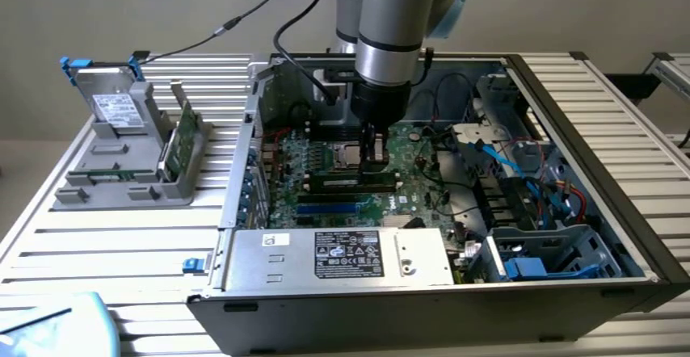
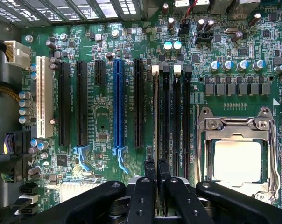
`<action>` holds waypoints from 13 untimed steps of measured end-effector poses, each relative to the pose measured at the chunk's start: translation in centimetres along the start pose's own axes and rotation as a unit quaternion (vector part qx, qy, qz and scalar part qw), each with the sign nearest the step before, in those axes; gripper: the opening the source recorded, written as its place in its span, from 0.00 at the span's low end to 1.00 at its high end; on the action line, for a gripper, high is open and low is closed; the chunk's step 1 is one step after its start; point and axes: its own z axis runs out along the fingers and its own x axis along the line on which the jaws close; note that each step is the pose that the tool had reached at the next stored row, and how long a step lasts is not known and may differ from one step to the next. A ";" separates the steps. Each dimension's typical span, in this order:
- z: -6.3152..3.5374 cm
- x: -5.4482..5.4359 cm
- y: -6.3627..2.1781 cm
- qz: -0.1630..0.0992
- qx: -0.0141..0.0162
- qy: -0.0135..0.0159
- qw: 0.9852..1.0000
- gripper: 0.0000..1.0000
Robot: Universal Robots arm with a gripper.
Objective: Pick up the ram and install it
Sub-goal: 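Insert the ram into the slot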
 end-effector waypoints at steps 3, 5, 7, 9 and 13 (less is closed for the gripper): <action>0.00 0.0 0.00 0.000 0.000 0.000 1.000 0.14; 0.00 0.0 0.00 0.000 0.000 0.000 1.000 0.14; 0.00 0.0 -0.02 0.000 -0.001 0.000 1.000 0.14; 0.01 0.0 -0.03 0.000 -0.002 0.000 1.000 0.14; 0.00 0.0 -0.03 0.000 -0.002 0.000 1.000 0.14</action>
